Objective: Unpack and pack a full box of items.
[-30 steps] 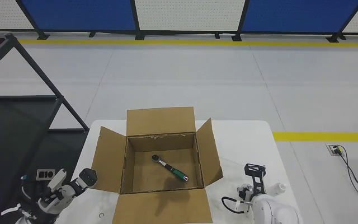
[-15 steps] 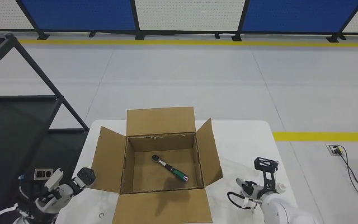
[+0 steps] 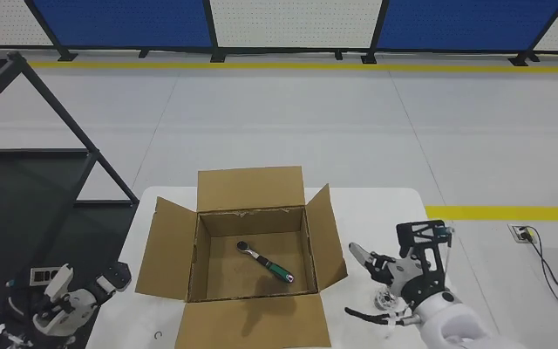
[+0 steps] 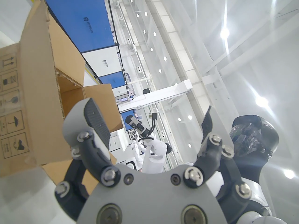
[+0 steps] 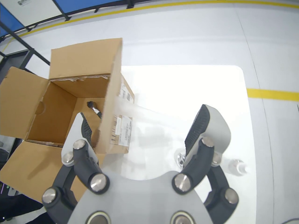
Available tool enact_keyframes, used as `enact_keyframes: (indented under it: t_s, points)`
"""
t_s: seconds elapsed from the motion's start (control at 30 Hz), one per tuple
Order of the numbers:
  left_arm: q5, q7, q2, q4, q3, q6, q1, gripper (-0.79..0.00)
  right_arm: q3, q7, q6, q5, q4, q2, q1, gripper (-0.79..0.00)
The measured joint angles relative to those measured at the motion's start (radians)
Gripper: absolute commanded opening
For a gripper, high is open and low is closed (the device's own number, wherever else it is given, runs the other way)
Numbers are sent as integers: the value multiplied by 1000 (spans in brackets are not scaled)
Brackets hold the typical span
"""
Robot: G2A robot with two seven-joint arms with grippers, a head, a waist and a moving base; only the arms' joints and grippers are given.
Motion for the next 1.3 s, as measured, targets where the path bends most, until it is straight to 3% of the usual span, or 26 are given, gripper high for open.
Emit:
enact_keyframes:
  t_s: [0.2, 0.57, 0.73, 0.87, 1.0, 1.13, 1.3]
  points:
    - [-29, 58, -3, 17, -38, 10, 14, 0, -32, 2, 11, 6, 0, 0, 16, 0]
    - [-29, 58, -3, 16, -37, 11, 14, 0, -35, -2, 7, 9, 0, 0, 16, 0]
    - [-36, 33, 0, -6, -23, 60, 0, 0, -105, -113, -125, 18, 0, 6, 57, 0]
    - [-25, 27, 1, -2, -21, 71, -6, 0, -202, -78, -214, -4, 17, 7, 152, 0]
    - [-28, 23, 0, 8, -27, 77, -1, 0, -303, 34, -267, 30, 141, -1, 315, 0]
    - [-62, 23, -1, 20, -39, 82, 9, 0, -392, 187, -221, 61, 320, -21, 501, 0]
    - [-88, 25, -4, 34, -59, 78, 25, 0, -497, 255, -204, 123, 574, -49, 687, 0]
